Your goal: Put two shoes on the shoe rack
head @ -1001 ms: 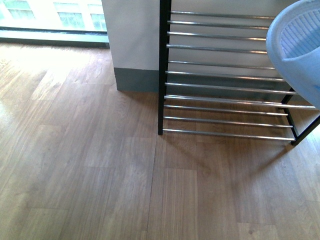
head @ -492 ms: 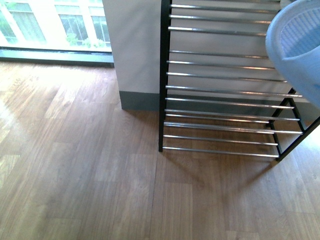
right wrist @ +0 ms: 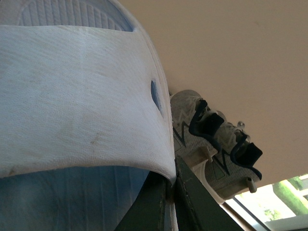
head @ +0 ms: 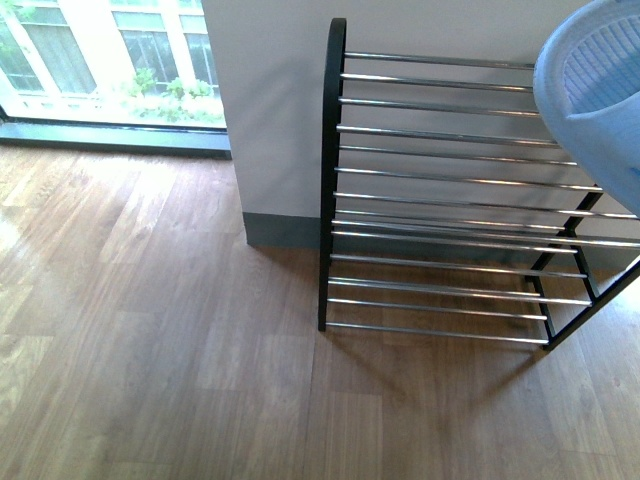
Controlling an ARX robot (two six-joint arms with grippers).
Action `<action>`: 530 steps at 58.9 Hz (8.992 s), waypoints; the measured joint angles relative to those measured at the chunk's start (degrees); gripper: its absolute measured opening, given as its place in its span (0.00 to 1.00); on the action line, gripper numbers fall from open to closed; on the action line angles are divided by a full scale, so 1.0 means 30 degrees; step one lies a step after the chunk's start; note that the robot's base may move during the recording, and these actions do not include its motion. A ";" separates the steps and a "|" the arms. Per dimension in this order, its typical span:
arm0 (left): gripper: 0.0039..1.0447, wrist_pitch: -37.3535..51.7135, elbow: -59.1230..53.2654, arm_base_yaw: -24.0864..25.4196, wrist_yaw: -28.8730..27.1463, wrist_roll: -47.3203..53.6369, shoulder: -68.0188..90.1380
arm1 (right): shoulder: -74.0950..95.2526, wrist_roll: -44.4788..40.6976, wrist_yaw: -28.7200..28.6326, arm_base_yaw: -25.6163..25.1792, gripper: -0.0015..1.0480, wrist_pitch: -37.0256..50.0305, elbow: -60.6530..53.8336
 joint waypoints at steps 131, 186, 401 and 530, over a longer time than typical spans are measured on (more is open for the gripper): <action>0.01 0.0000 0.0000 0.0000 0.0007 0.0000 0.0022 | 2.1187 1.0805 0.8298 0.2302 0.72 -0.6951 2.0050; 0.01 0.0000 0.0000 0.0000 0.0007 0.0000 0.0022 | 0.5450 1.3340 0.1909 -0.0270 0.01 0.6040 0.2171; 0.01 0.7329 1.8214 -0.2331 0.9938 0.1341 2.8982 | -1.6786 1.3369 0.1974 -0.0255 0.91 -1.1089 -0.2390; 0.39 2.2024 0.8714 -0.1020 1.0717 0.1137 2.1114 | -1.6786 1.3369 0.1974 -0.0255 0.91 -1.1089 -0.2390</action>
